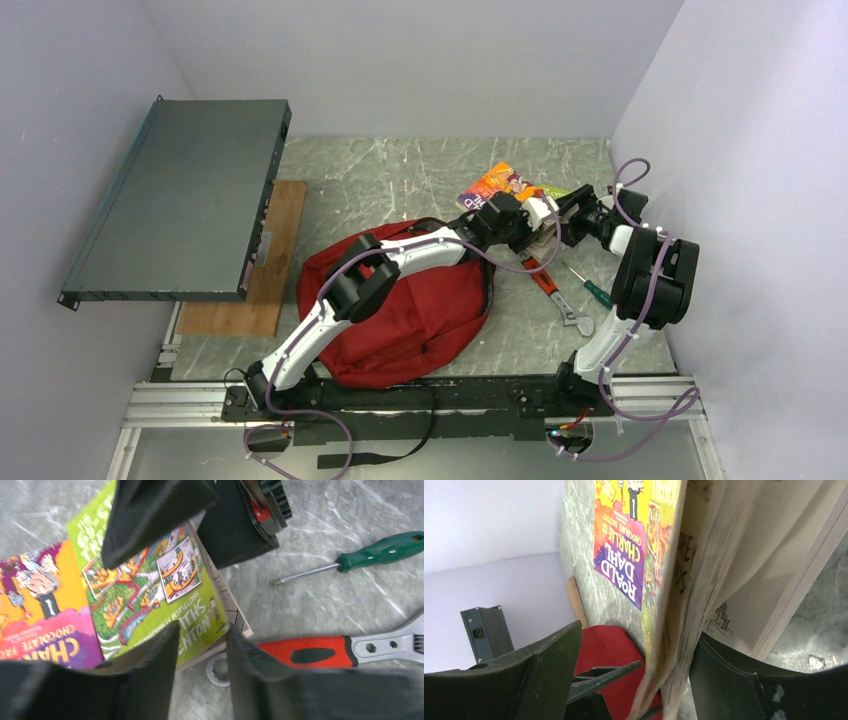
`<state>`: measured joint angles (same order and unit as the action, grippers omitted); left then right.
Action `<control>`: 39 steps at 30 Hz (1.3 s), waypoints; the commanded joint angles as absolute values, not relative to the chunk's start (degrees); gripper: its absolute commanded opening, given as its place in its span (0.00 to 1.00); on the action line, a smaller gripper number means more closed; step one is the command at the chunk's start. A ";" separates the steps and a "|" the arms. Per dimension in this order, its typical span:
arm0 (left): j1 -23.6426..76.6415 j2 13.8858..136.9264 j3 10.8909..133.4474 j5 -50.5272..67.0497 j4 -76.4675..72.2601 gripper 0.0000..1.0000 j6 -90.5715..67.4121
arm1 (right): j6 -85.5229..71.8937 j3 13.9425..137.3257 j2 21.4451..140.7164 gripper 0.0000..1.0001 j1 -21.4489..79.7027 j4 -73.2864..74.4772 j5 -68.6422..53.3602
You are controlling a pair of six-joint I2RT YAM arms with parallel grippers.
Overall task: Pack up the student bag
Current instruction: Pick up the book from the center of the board.
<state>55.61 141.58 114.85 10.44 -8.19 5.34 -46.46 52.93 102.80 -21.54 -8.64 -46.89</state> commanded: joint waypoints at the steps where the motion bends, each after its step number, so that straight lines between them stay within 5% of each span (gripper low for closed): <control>1: 55.63 136.43 115.19 12.87 -3.79 0.56 5.31 | -46.85 56.96 104.65 0.73 -21.55 -11.23 -48.56; 6: 54.40 130.08 113.40 17.86 2.77 0.85 5.53 | -45.57 59.13 104.38 0.42 -21.59 -9.48 -47.26; 13: 52.22 116.89 110.35 20.35 11.18 0.92 -4.24 | -42.47 64.56 103.23 0.01 -21.56 -3.32 -43.62; 20: 47.04 106.43 106.37 18.53 19.10 0.91 -17.06 | -45.37 69.31 99.19 0.00 -20.57 -1.52 -44.21; 28: 35.44 102.22 95.92 37.58 10.90 0.83 -40.14 | -43.86 75.37 91.64 0.00 -18.48 2.29 -49.13; 39: 29.36 102.43 92.26 42.41 2.98 0.93 -48.72 | -47.83 74.49 85.98 0.00 -10.49 -6.55 -59.32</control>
<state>31.86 104.88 94.94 38.54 12.67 -42.52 -44.45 74.26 89.23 -13.89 3.05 -52.40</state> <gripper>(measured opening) 0.883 0.043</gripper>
